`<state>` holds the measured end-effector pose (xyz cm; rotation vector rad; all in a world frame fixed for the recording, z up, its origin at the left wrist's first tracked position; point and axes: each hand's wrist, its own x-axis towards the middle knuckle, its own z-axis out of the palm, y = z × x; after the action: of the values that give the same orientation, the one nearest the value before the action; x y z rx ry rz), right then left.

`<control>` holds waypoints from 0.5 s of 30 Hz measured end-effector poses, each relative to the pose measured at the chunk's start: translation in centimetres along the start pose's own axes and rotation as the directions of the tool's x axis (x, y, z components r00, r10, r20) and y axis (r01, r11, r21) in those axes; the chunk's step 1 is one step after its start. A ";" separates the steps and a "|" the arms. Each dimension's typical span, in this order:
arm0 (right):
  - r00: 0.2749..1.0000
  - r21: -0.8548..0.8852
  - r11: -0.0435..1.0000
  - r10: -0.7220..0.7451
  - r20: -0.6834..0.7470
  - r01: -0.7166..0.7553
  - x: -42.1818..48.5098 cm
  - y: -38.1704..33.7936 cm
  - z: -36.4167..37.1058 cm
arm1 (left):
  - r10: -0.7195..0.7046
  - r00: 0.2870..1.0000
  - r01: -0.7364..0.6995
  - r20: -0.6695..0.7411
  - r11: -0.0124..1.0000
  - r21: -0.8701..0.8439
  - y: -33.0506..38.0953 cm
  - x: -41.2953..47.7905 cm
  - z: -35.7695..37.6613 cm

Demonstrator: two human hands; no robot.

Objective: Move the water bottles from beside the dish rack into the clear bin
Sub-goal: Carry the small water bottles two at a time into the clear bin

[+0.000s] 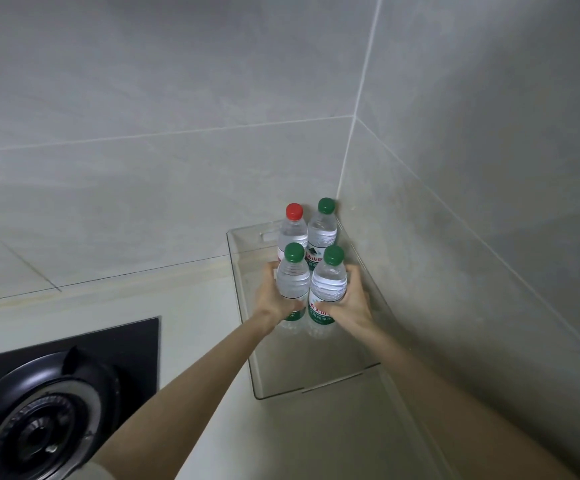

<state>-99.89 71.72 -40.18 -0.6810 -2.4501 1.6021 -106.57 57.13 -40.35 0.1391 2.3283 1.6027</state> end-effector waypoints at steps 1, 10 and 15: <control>1.000 -0.008 1.000 -0.004 0.008 0.004 0.1 0.1 0.0 | -0.005 1.000 0.005 0.016 1.000 0.001 0.0 0.0 -0.2; 0.983 -0.225 0.957 -0.185 0.008 0.182 -0.1 -2.7 -2.6 | 0.176 0.984 -0.176 0.000 0.984 0.029 2.4 -2.1 -3.6; 0.915 -0.549 0.740 -0.378 0.140 0.390 0.5 -5.6 -4.7 | 0.381 0.925 -0.306 -0.006 0.752 0.583 1.5 -3.4 -6.9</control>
<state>-100.33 73.98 -33.23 -0.1732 -2.8502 0.7199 -105.58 50.66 -36.06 0.6581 2.9580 0.9891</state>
